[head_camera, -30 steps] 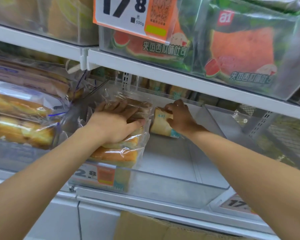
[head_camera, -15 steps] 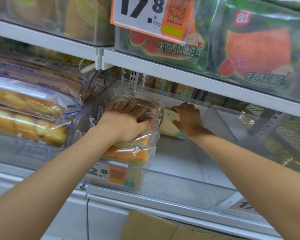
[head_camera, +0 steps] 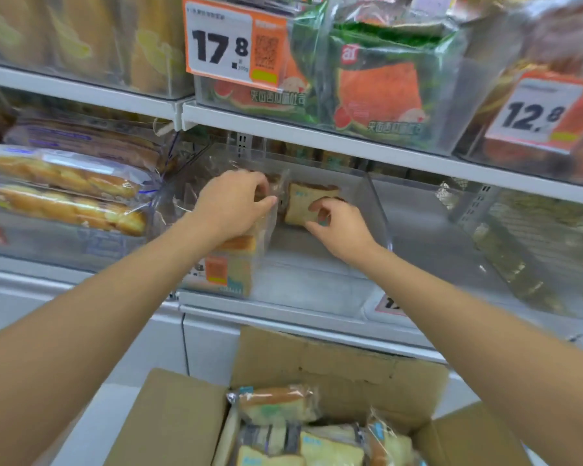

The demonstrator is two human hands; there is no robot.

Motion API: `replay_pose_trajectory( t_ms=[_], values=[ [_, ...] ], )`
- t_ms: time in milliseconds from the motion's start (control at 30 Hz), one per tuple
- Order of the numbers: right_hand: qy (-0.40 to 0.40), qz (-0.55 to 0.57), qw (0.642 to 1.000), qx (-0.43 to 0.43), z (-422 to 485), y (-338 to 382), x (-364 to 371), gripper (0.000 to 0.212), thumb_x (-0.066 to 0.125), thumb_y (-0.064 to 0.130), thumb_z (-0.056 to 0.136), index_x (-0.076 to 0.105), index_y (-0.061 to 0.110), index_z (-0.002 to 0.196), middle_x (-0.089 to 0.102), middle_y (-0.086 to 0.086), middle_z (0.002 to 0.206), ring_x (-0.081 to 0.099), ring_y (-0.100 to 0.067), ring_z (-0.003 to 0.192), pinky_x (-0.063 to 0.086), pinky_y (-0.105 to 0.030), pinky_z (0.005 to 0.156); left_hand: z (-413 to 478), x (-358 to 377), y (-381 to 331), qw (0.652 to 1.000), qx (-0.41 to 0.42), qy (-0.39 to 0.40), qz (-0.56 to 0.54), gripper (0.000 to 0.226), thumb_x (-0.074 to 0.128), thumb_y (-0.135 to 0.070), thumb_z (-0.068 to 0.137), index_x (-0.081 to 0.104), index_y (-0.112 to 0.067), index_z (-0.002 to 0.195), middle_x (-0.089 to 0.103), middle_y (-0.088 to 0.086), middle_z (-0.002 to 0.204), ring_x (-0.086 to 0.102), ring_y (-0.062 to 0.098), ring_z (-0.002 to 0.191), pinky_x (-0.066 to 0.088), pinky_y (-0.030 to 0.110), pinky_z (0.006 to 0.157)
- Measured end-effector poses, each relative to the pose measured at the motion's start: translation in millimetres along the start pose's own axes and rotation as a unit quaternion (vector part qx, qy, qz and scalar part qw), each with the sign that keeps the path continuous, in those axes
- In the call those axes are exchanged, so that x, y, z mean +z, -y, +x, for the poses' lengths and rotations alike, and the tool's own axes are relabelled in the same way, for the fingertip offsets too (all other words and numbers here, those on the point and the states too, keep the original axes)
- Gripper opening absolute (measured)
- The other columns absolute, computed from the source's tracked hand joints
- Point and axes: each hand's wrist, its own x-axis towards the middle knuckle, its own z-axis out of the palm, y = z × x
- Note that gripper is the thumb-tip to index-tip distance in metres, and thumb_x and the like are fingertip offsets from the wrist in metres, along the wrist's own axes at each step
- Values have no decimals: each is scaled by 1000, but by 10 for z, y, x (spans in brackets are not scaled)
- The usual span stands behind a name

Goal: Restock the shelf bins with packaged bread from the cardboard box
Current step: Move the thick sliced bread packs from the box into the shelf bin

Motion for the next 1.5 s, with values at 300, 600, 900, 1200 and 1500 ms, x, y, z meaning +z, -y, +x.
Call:
replay_pose_trajectory(
  t_ms=[300, 600, 900, 1200, 1500],
  values=[
    [71, 78, 994, 3, -1617, -285, -229, 7, 65, 16, 83, 65, 22, 88, 57, 10, 64, 53, -9, 63, 45, -31, 66, -1456, 432, -711, 995, -16, 94, -11, 17, 58, -37, 91, 59, -22, 85, 61, -5, 80, 60, 21, 80, 47, 34, 66],
    [286, 114, 939, 153, -2711, -1140, 408, 20, 67, 18, 89, 68, 17, 109, 63, 6, 91, 57, -9, 84, 41, -19, 76, -2321, 1245, -244, 949, -140, 268, -88, 21, 68, -33, 88, 57, -34, 70, 58, -13, 69, 56, 12, 71, 47, 30, 69],
    [423, -11, 902, 81, -2889, -559, 1412, 59, 57, 56, 88, 53, 20, 136, 45, -9, 139, 34, -30, 128, 29, -42, 104, -2564, 1386, 3, 917, -240, 301, -106, 15, 68, -32, 87, 68, -17, 83, 68, -3, 83, 64, 16, 84, 49, 28, 72],
    [322, 358, 866, 136, -2673, -572, 729, 20, 75, 11, 83, 66, 7, 101, 64, 0, 92, 58, -11, 81, 49, -25, 77, -2570, 1163, -156, 753, -365, 396, -379, 96, 87, -62, 54, 54, -12, 129, 62, -3, 128, 60, 17, 116, 43, 34, 104],
    [235, 154, 956, 84, -2486, -725, 769, 59, 69, 32, 88, 45, 24, 142, 47, 3, 146, 38, -17, 137, 30, -39, 115, -2619, 936, 145, 740, -447, 213, -456, 35, 71, -15, 87, 60, -15, 119, 73, 1, 96, 67, 13, 75, 53, 26, 58]
  ],
)
